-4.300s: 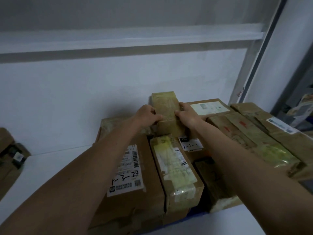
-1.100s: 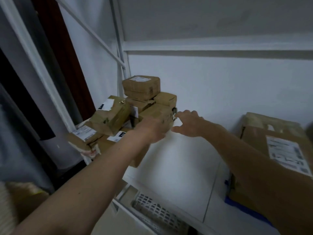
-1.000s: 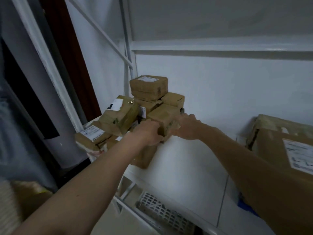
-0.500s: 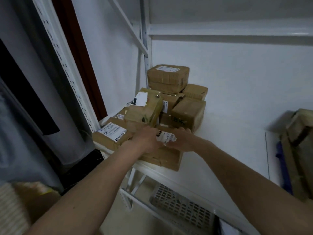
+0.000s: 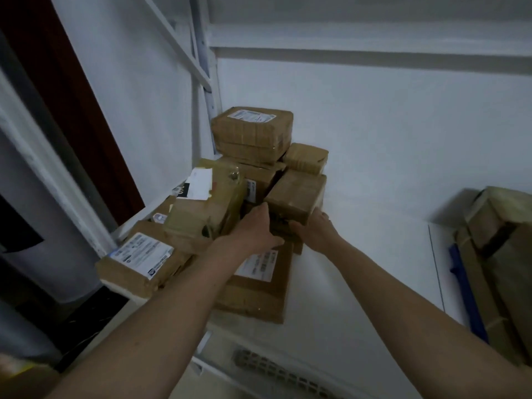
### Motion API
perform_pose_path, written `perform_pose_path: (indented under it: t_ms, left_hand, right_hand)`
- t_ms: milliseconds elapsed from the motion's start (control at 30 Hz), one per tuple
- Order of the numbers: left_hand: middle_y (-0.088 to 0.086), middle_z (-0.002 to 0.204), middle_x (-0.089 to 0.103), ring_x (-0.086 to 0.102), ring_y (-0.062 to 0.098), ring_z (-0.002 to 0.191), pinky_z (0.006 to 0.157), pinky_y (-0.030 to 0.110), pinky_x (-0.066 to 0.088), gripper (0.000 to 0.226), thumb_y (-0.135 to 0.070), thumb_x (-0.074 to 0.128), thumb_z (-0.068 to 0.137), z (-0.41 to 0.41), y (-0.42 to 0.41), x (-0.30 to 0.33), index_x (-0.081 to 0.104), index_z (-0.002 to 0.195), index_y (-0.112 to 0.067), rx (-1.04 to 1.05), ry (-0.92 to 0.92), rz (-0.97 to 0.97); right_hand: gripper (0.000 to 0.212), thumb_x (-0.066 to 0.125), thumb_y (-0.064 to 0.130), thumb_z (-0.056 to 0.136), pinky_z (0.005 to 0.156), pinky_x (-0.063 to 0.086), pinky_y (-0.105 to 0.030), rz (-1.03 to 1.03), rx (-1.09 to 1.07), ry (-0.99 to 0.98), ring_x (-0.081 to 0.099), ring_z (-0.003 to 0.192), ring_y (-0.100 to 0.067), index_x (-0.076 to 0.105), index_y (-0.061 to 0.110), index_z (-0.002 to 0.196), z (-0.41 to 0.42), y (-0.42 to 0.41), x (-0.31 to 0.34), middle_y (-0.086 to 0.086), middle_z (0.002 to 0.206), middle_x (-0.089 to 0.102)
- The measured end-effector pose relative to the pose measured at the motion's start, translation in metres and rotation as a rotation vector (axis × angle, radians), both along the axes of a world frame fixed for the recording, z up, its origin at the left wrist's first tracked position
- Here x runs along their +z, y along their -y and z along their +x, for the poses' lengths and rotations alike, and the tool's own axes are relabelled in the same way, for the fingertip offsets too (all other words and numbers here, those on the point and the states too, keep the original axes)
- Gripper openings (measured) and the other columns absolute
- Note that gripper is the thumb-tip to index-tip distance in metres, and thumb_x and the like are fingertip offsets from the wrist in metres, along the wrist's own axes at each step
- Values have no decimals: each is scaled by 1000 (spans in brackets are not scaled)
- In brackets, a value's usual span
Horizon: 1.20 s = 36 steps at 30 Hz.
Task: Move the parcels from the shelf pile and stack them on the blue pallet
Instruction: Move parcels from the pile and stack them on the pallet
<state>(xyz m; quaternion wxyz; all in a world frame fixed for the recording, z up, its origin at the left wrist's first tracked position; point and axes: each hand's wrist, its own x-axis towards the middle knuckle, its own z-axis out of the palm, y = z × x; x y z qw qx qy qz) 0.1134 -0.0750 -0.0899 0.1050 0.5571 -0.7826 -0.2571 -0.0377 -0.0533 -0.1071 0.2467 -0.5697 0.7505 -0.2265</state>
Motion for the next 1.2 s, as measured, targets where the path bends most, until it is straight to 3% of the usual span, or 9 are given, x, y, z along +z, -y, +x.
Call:
perform_pose_path:
  t_ms: [100, 267, 467, 600, 767, 833, 900, 1067, 1200]
  left_hand:
    - [7, 152, 29, 32, 23, 137, 105, 34, 33, 94, -36, 74, 79, -18, 29, 1, 16, 148, -10, 55, 7, 55]
    - [9, 144, 41, 41, 25, 130, 100, 33, 37, 87, -37, 76, 77, -34, 69, -2, 28, 145, -10, 189, -207, 229]
    - [-6, 110, 56, 50, 6, 89, 75, 23, 43, 50, -20, 83, 70, -40, 71, -2, 51, 108, -25, 113, -324, 344]
    - [1, 124, 48, 45, 18, 112, 93, 33, 40, 82, -26, 86, 65, -52, 54, 11, 37, 131, -15, 13, -283, 321]
    - [-2, 123, 50, 44, 12, 108, 92, 30, 37, 88, -29, 86, 66, -68, 16, 32, 35, 135, -15, -140, -315, 203]
    - [-1, 125, 52, 47, 13, 110, 91, 28, 40, 85, -27, 86, 67, -72, -3, 37, 36, 135, -14, -181, -360, 183]
    - [0, 122, 52, 50, 13, 107, 83, 25, 42, 86, -27, 86, 67, -74, -24, 41, 35, 134, -12, -213, -384, 167]
    - [0, 111, 58, 56, 9, 95, 68, 14, 47, 79, -22, 86, 68, -84, -69, 49, 38, 129, -7, -296, -474, 94]
    - [4, 116, 56, 56, 19, 105, 87, 34, 50, 78, -25, 83, 72, -100, -95, 57, 35, 129, -7, -323, -504, 64]
  right_hand:
    - [60, 53, 37, 94, 102, 43, -39, -53, -80, 241, 48, 123, -29, 31, 10, 142, -9, 19, -2, -13, 138, 46]
    - [70, 56, 45, 91, 106, 39, -43, -31, -156, 472, 45, 127, -29, 28, 12, 145, -17, 39, -7, -11, 141, 44]
    - [76, 63, 32, 89, 106, 39, -37, 27, -258, 664, 43, 128, -28, 19, 9, 147, -22, 37, -3, -12, 142, 41]
    - [71, 63, 19, 88, 93, 42, -30, -6, -292, 622, 47, 123, -29, 21, 4, 143, -35, 17, 11, -14, 138, 42]
    - [60, 59, 10, 89, 88, 50, -28, -143, -346, 573, 52, 114, -24, 24, 3, 137, -44, -32, 38, -11, 127, 46]
    - [29, 56, 5, 89, 70, 52, -16, -208, -340, 574, 56, 94, -16, 41, 11, 113, -45, -57, 46, -4, 106, 52]
    - [27, 55, 0, 88, 56, 48, -9, -277, -326, 565, 51, 79, -7, 38, 20, 86, -45, -82, 51, 4, 90, 49]
    - [38, 57, -2, 86, 56, 47, -8, -390, -338, 550, 49, 79, -3, 32, 21, 101, -46, -138, 66, 7, 93, 46]
    - [33, 57, -8, 82, 64, 54, -16, -482, -337, 511, 56, 84, -11, 45, 18, 99, -47, -176, 84, -5, 99, 56]
